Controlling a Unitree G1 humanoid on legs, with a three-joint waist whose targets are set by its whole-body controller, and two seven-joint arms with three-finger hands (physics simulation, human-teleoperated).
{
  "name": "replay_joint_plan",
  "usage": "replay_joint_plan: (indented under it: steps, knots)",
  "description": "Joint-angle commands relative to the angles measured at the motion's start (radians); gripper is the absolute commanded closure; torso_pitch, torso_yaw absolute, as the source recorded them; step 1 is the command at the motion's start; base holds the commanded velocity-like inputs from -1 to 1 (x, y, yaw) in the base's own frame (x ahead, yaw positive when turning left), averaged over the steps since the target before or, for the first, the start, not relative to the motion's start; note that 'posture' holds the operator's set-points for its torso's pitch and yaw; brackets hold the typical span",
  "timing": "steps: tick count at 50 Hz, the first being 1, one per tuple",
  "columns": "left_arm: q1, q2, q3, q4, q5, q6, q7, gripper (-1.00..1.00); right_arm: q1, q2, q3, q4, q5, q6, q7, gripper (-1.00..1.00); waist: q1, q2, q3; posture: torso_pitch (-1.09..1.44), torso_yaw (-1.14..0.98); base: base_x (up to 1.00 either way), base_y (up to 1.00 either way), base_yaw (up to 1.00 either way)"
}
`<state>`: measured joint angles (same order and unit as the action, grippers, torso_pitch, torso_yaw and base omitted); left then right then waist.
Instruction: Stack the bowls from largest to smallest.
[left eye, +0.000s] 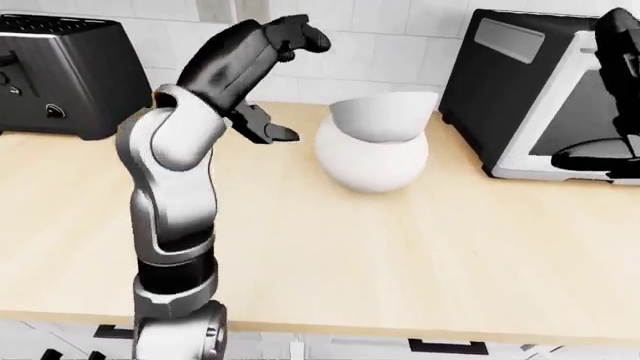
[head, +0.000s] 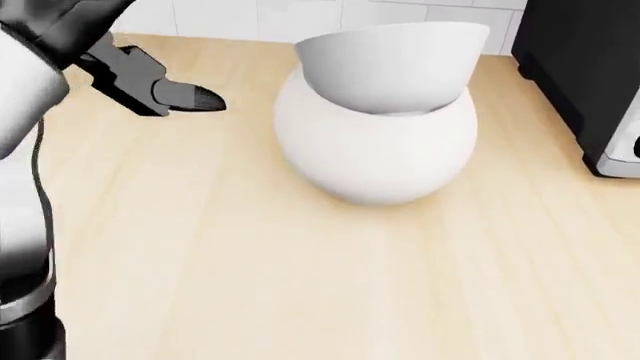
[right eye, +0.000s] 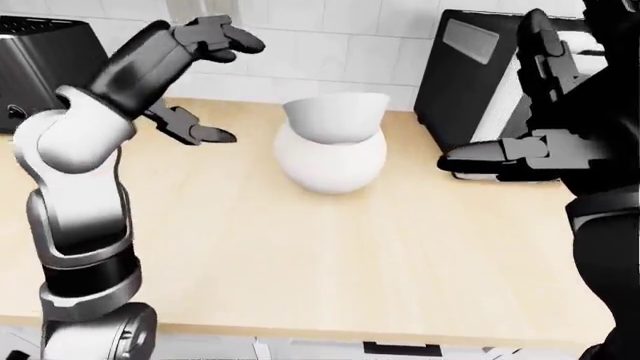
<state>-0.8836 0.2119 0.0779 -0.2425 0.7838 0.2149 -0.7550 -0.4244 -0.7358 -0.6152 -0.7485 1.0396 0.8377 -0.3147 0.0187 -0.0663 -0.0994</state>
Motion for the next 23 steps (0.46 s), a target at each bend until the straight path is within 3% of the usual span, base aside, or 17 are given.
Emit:
replay_joint_plan:
  steps: [1,3,5,7,12,18,23]
  knots:
    - [-0.014,0.033,0.021,-0.085,-0.065,0.071,-0.006,-0.44,0.007,-0.032,-0.044,-0.006,0.027,-0.032,0.004,-1.0,0.0,-0.002,-0.016,-0.22,0.0,0.0,0.0,0.0]
    - [0.041,0.063,0.053,-0.178,-0.117,0.129,-0.024,-0.58,0.049,-0.056,-0.103,-0.005,0.049,-0.038,0.024,-1.0,0.0,-0.002,-0.011,-0.22,0.0,0.0,0.0,0.0]
    - [0.079,0.095,0.097,-0.253,-0.182,0.204,-0.026,-0.88,0.088,-0.085,-0.166,0.001,0.077,-0.042,0.039,-1.0,0.0,-0.002,-0.01,-0.22,0.0,0.0,0.0,0.0]
    - [0.129,0.147,0.134,-0.274,-0.232,0.218,0.005,-0.95,0.123,-0.114,-0.229,0.007,0.109,-0.043,0.055,-1.0,0.001,-0.001,-0.007,-0.22,0.0,0.0,0.0,0.0]
    - [0.192,0.242,0.292,-0.316,-0.481,0.32,0.139,-1.0,0.206,-0.184,-0.401,0.035,0.193,-0.046,0.087,-1.0,0.003,0.005,-0.004,-0.22,0.0,0.0,0.0,0.0]
    - [0.288,0.309,0.468,-0.284,-0.832,0.388,0.389,-1.0,0.296,-0.195,-0.572,0.113,0.218,-0.065,0.144,-1.0,0.001,0.01,0.0,-0.22,0.0,0.0,0.0,0.0]
    - [0.393,0.355,0.542,-0.159,-1.08,0.275,0.561,-1.0,0.349,-0.193,-0.69,0.205,0.195,-0.107,0.175,-1.0,0.002,0.015,0.0,-0.22,0.0,0.0,0.0,0.0]
